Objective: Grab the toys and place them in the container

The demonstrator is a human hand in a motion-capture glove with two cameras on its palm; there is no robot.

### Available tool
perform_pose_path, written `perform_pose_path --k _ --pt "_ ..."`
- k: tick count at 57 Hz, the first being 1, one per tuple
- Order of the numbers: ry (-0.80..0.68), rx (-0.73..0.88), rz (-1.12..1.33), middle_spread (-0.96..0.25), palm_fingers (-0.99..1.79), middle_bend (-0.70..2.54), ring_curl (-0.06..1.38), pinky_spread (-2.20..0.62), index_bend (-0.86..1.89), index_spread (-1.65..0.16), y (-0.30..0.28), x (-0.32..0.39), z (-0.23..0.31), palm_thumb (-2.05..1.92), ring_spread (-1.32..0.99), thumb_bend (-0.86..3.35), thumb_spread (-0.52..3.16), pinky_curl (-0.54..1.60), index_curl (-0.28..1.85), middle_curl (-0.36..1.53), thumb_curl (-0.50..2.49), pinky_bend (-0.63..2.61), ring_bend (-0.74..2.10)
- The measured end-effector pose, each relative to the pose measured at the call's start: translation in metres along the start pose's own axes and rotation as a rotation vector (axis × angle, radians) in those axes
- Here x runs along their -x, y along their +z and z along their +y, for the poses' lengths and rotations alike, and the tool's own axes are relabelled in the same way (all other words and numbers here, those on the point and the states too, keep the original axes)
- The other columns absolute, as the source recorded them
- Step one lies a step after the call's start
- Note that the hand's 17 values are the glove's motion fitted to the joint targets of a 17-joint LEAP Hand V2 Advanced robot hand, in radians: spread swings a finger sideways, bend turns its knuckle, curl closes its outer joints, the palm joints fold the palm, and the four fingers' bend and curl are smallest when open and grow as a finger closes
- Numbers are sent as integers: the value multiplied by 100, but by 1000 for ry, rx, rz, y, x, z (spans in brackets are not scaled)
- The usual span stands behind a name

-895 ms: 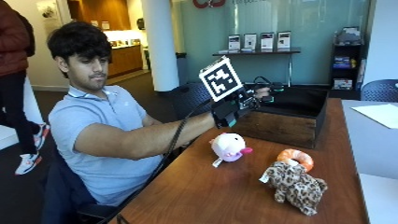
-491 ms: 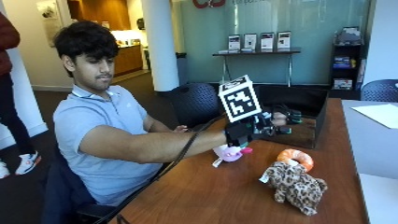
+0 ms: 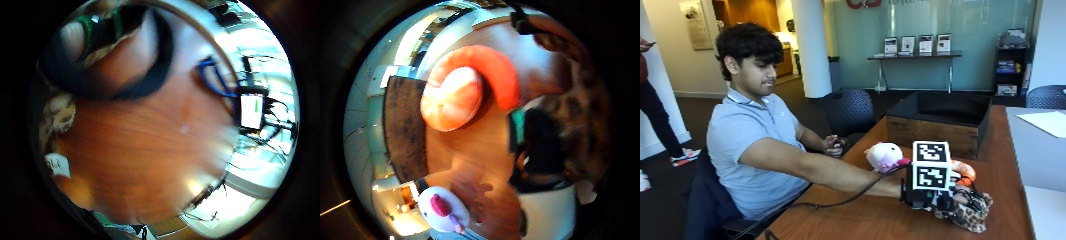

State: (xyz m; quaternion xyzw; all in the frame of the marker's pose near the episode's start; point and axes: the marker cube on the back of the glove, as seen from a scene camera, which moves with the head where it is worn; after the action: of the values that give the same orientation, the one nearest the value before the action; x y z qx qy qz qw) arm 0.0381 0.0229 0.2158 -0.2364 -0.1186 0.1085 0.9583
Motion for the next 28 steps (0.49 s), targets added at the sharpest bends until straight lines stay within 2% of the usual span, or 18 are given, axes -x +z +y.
perform_pose_path --k 4,10,14,21,28 --pt "-2 -63 27 -5 7 10 11 1 57 -36 -3 -2 0 9 -7 8 162 36 37 17 20 86 13" --pt "-20 -152 2 -5 42 9 12 -12 78 -31 -7 -2 -1 27 -7 25 173 38 42 14 25 101 22" --pt "-18 -197 8 -7 64 12 15 -26 78 -27 -17 4 -3 44 -8 38 169 41 44 13 31 111 32" --pt "-41 -290 -13 -8 76 15 21 -36 74 -22 -50 24 -3 63 -11 52 162 42 46 13 41 112 47" --pt "-121 -371 -107 -9 81 17 25 -40 69 -20 -107 75 2 70 -13 58 159 42 47 14 46 111 53"
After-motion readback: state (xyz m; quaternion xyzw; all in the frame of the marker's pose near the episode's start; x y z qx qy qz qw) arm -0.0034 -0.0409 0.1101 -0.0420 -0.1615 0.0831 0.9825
